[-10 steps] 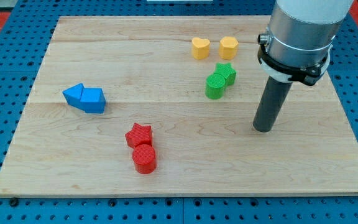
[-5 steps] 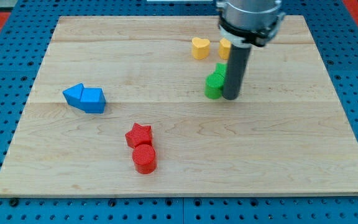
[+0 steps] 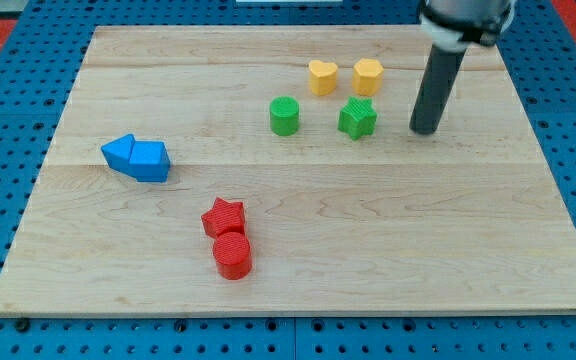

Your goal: Separate green circle from the green star

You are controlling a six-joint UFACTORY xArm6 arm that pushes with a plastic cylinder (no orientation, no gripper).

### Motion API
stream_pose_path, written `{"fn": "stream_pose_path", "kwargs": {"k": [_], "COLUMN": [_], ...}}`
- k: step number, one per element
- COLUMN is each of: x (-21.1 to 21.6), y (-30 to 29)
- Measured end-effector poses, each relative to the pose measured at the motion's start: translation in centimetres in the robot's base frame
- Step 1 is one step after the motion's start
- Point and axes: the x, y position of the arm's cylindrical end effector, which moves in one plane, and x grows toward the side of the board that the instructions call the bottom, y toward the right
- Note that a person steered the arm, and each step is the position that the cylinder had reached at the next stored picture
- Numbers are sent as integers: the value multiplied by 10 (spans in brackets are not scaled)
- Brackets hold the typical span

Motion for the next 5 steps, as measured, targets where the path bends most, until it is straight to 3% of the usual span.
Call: {"fn": "stream_pose_path", "kwargs": {"k": [1, 2, 3, 4, 5], "x": [-96, -128, -120, -102, -81], "y": [-25, -113, -177, -164, -113]}}
